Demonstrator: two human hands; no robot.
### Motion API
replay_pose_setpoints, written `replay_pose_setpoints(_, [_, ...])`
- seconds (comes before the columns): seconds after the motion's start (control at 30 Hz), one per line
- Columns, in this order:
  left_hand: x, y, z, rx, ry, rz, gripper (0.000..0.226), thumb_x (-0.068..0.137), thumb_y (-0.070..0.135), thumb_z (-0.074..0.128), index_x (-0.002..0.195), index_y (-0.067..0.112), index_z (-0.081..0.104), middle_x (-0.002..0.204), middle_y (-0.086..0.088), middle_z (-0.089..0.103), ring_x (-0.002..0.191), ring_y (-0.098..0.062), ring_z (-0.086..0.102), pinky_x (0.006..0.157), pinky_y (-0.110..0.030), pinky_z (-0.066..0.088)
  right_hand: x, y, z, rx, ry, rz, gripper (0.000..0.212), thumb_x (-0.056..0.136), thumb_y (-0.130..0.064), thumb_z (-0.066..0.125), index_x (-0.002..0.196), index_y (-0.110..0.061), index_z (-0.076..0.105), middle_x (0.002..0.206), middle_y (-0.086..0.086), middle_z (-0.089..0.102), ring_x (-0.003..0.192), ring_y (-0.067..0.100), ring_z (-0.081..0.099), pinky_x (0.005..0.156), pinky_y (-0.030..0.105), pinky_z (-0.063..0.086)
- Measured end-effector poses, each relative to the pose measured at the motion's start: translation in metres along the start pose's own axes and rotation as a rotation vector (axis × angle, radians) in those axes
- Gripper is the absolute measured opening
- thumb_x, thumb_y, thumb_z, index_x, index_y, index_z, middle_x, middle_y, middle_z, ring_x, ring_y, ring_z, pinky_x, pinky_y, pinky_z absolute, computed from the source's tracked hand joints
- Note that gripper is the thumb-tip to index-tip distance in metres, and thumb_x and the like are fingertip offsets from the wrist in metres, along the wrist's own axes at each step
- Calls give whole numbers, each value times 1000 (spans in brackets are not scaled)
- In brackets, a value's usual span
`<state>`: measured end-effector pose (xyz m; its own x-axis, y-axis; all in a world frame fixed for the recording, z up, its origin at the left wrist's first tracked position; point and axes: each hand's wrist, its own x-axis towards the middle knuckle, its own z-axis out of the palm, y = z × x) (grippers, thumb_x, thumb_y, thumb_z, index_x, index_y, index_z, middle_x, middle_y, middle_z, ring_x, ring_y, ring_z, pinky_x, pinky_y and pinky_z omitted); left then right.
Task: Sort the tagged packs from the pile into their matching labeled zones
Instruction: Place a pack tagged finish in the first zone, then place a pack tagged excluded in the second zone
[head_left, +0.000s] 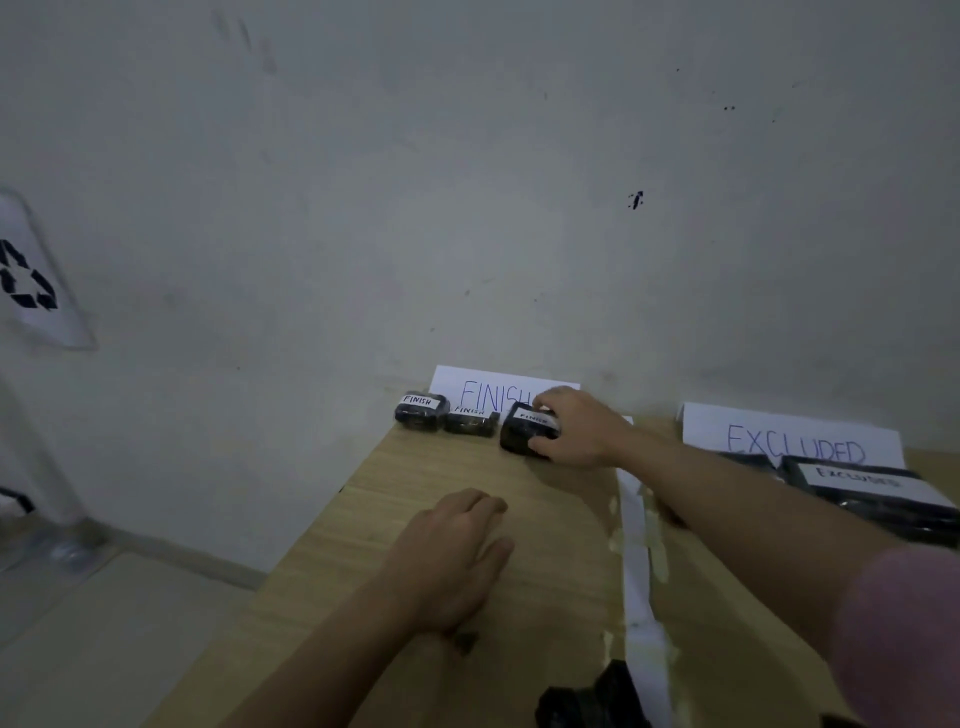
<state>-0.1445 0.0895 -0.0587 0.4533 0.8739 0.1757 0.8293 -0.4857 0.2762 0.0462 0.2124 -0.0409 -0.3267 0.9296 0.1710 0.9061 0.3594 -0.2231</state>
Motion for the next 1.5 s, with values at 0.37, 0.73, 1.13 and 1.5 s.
replay_pose_setpoints(0.37, [-37, 15, -21, 24, -62, -12, 59, 81, 46, 28, 130, 17, 46, 132, 0, 48, 124, -17, 43, 100, -34, 37, -161, -65, -64, -74, -366, -659, 42, 82, -7, 58, 123, -16, 56, 125, 5, 53, 115, 20, 49, 95, 34, 42])
replay_pose_setpoints(0.73, [-80, 61, -33, -193, 47, 63, 40, 91, 35, 42, 122, 14, 55, 122, 1, 57, 113, -10, 51, 88, -9, 35, -198, -57, -47, -154, -334, -813, 40, 88, -3, 54, 126, -13, 57, 127, 7, 57, 117, 24, 51, 92, 39, 47])
replay_pose_setpoints(1.13, [-72, 128, -60, -1300, 96, -166, 33, 97, 32, 36, 108, 18, 63, 109, -10, 69, 95, -26, 69, 78, -35, 57, -242, -4, -126, 831, -2, 4, 16, 92, -23, 54, 101, -10, 57, 70, -3, 69, 55, 6, 55, 54, 20, 42])
replay_pose_setpoints(1.5, [-34, 182, -49, -1462, 69, -81, 36, 85, 42, 47, 102, 17, 65, 97, -3, 73, 89, -16, 70, 69, -24, 57, -283, 15, -142, 1139, 222, 248, 13, 91, -19, 56, 88, -6, 58, 79, 9, 68, 70, 25, 59, 65, 34, 51])
